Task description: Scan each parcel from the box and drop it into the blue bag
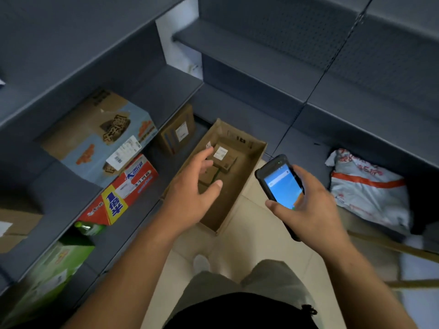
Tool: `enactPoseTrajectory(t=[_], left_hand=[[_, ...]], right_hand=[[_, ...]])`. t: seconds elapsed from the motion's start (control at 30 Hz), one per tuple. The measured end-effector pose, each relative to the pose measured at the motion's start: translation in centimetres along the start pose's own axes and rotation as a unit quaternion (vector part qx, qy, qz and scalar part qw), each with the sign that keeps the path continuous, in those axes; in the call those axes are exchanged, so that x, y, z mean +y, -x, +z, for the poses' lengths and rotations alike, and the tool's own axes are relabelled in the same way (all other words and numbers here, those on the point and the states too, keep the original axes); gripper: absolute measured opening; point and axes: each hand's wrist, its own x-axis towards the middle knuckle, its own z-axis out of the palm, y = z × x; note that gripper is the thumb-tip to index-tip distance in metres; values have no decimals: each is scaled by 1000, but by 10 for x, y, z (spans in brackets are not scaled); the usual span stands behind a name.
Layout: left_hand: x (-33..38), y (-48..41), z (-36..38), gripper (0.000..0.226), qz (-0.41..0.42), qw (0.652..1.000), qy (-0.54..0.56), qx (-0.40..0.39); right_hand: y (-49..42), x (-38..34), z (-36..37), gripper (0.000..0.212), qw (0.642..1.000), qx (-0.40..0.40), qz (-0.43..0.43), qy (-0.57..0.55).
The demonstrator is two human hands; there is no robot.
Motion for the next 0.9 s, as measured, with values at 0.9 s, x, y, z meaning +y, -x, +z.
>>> enactPoseTrajectory(t=[0.9], left_hand=[[-134,-262,17,66,-50,993,-105,27]], right_hand=[[-288,64,130,94,993,-99,47,33]])
